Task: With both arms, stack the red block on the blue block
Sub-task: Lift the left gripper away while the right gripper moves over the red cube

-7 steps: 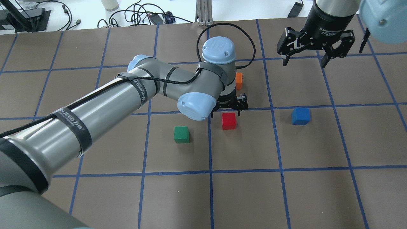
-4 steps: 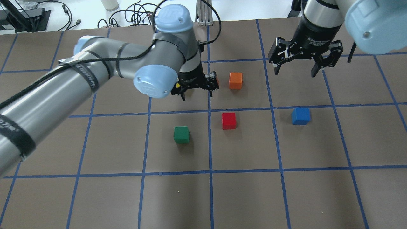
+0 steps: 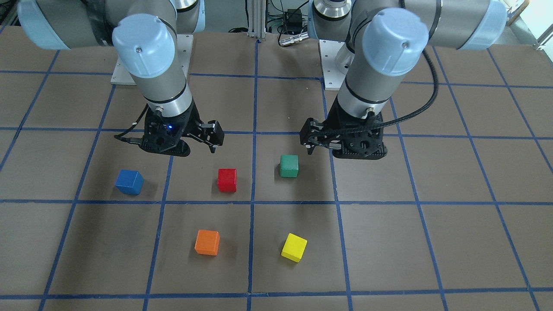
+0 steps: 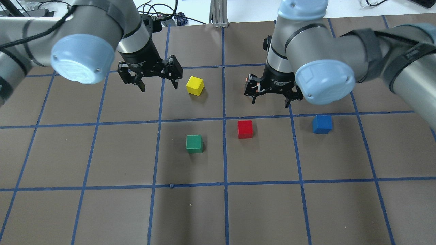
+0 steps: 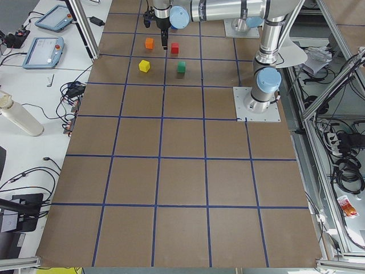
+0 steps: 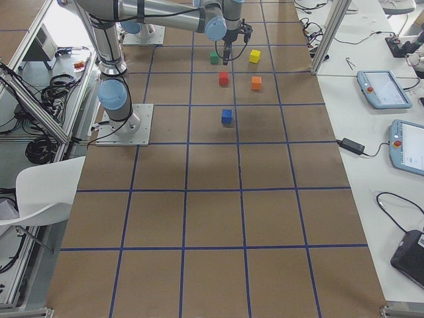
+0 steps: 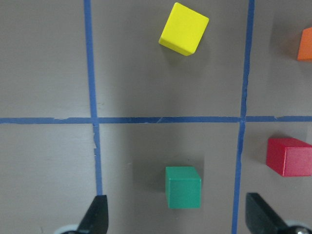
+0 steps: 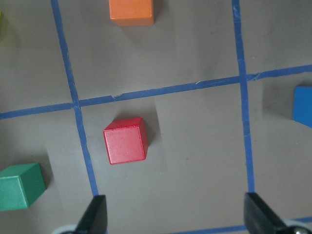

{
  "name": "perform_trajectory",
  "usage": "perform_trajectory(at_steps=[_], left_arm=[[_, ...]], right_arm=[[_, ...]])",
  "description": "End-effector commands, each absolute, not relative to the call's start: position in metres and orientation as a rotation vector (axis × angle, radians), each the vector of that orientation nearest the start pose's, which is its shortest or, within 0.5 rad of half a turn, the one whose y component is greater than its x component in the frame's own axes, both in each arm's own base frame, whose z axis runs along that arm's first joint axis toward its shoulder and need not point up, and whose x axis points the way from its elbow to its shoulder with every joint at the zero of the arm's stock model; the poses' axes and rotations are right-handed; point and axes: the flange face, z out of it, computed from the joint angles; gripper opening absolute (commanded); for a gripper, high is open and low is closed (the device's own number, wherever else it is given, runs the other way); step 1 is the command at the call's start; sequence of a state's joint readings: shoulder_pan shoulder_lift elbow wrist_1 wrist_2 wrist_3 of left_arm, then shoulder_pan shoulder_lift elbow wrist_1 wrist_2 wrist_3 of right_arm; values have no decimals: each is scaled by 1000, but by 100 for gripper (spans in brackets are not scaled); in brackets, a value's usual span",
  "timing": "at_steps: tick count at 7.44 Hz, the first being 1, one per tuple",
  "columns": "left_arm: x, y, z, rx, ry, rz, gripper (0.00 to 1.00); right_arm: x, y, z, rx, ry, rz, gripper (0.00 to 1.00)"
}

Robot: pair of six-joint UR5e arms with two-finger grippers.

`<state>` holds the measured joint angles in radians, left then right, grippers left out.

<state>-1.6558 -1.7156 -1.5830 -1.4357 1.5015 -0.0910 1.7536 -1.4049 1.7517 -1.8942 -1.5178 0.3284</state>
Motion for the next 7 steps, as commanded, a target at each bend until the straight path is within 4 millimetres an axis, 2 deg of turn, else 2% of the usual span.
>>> perform_trajectory(at_steps=[1,2,4,6,7], left_arm=[[-144,-515,448,64,3215,55,100],[-137,-514,454,48,3215,39,100],[-140,-499,466,61,3212,8,100],[-141,-479,450,53,3215,37,100],[-141,-478,449,62,3214,-14,100]], right_arm=[[239,-489,266,274,3068,-26,100],[247,-487,245,321,3040,-93,100],[275,-485,224,257,3050,-101,100],[277,-486,220,250,3050,-103,100],[278,-487,213,246,3054,-88,100]])
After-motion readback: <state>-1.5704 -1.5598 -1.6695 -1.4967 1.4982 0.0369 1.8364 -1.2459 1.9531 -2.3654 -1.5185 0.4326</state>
